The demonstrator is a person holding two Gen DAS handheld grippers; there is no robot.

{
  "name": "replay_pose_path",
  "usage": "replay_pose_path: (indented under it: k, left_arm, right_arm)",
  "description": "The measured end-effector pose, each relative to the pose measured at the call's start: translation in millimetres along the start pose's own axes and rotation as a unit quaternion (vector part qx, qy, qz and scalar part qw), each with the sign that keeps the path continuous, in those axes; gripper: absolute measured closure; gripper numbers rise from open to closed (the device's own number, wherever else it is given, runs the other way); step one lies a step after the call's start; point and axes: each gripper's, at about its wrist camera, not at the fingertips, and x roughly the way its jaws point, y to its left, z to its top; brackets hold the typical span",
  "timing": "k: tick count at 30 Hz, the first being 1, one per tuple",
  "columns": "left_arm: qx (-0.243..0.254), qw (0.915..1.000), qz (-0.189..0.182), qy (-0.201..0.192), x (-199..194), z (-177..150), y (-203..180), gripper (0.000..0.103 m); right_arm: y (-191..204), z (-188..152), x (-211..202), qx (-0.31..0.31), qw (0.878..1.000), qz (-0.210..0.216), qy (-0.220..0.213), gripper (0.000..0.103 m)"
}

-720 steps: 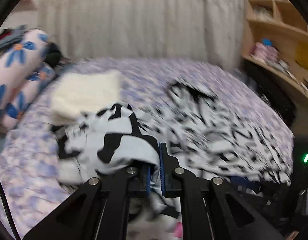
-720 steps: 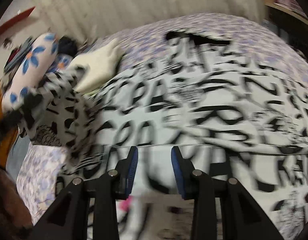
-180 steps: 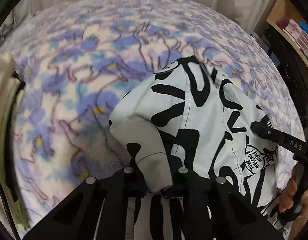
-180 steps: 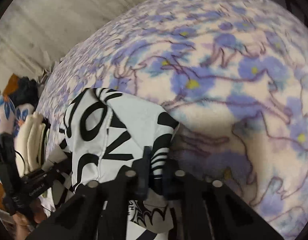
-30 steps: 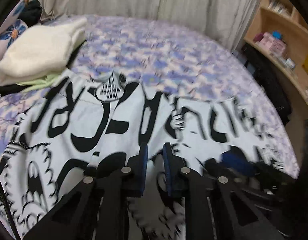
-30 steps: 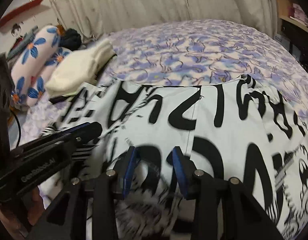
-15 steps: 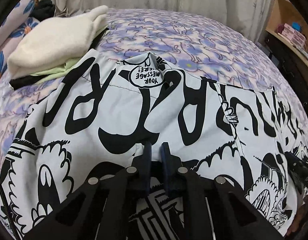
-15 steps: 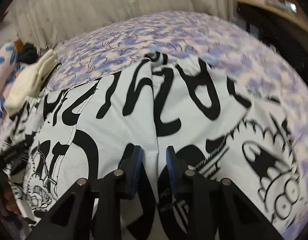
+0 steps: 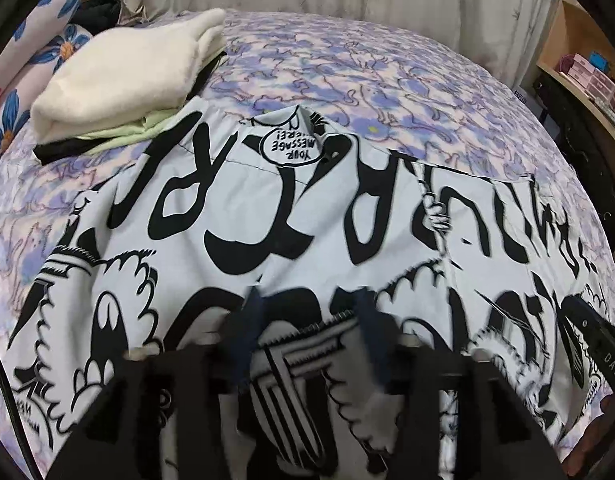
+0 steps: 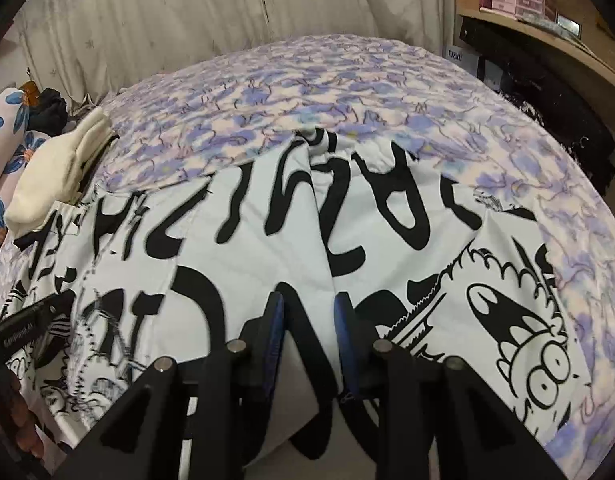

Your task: Fold large clothes

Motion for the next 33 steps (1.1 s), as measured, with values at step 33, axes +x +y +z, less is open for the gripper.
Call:
replay_pose_path:
  k: [33]
  left_arm:
    - [-0.011,0.9991,-0.011,0.040,-138,-98,41,0.028]
  right_arm:
    - [71,-73,-116,-0.068,0.996,0.056,-0.004,0.055]
